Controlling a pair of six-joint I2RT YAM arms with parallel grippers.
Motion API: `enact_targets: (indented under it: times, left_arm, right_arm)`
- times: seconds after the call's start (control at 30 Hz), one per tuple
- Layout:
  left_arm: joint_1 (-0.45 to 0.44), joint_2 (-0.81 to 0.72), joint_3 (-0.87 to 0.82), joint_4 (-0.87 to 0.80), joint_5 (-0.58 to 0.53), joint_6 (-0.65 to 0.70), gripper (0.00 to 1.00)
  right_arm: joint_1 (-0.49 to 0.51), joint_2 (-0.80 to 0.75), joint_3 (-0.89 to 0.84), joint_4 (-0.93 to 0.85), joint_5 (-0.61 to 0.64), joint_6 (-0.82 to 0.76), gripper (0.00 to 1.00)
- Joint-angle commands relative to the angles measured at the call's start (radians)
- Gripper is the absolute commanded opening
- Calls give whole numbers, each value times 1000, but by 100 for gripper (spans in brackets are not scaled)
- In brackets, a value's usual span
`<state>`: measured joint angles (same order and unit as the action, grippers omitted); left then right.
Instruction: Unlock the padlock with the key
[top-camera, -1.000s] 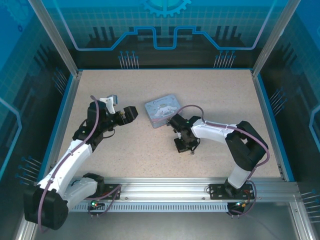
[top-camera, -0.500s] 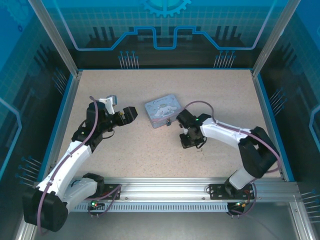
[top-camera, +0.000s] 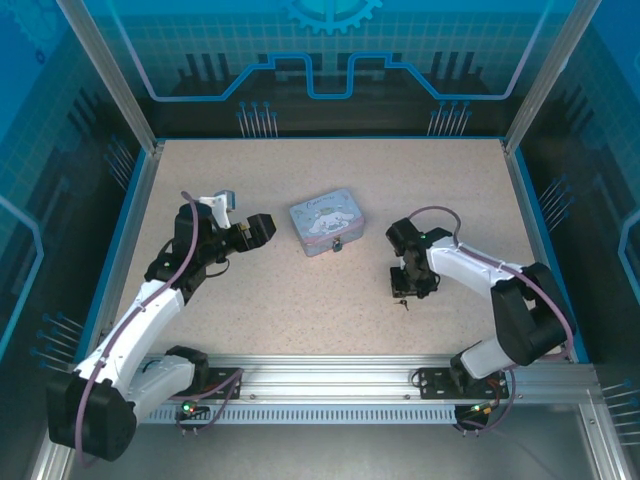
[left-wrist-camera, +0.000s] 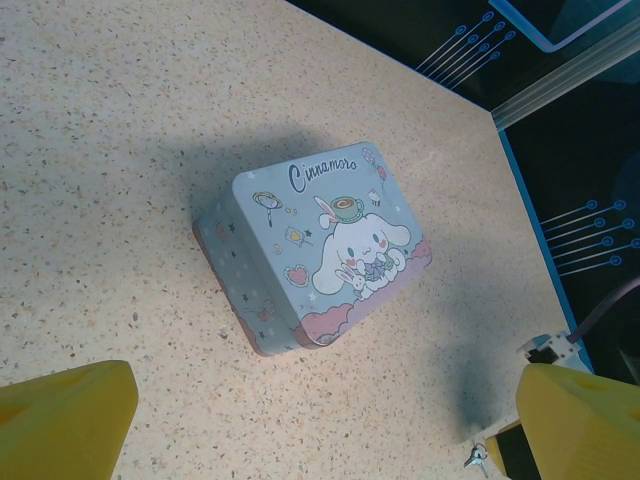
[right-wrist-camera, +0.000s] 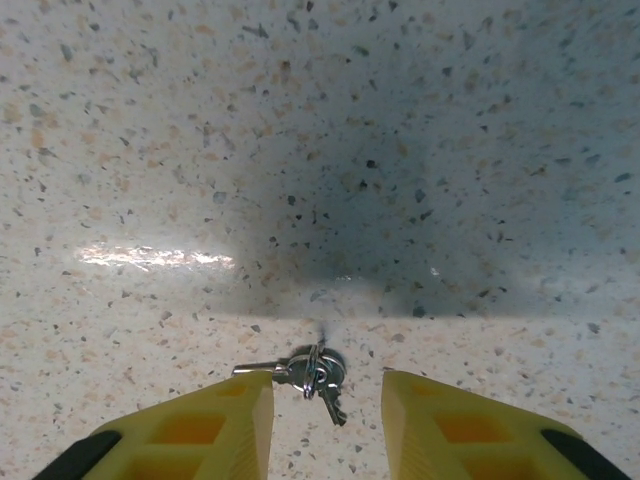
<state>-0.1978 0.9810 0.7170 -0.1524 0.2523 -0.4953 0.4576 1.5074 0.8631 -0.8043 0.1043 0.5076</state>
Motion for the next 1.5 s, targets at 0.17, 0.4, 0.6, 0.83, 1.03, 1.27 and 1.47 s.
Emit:
enact_targets:
  times: [0.17,0.4,0.6,0.83,1.03,1.27,1.47]
  left_arm:
    - [9,-2,5,2,20,11,99]
    - [9,0,11,4,21,8,99]
    - [6,-8,5,45,69,5,99]
    - [0,-1,0,117,122,-71,99]
    - [-98,53,-4,239,160,-149,97]
    - [-301,242,77,341,117,-160,74]
    - [-407,386,156,379,84,-144,63]
  right_arm:
    - [-10,71,-26,18,-46,2,24]
    - [-18,73,-54,42,-101,3,5]
    - [-42,-42,-68,144,-225,3,0]
    - [-113,-193,-95,355,-448,107,0]
    - [-134,-290,-143,619,-522,343,0]
    - [-113,-330,-132,722,-490,488,0]
    - [-94,-331,-114,706,-508,497,0]
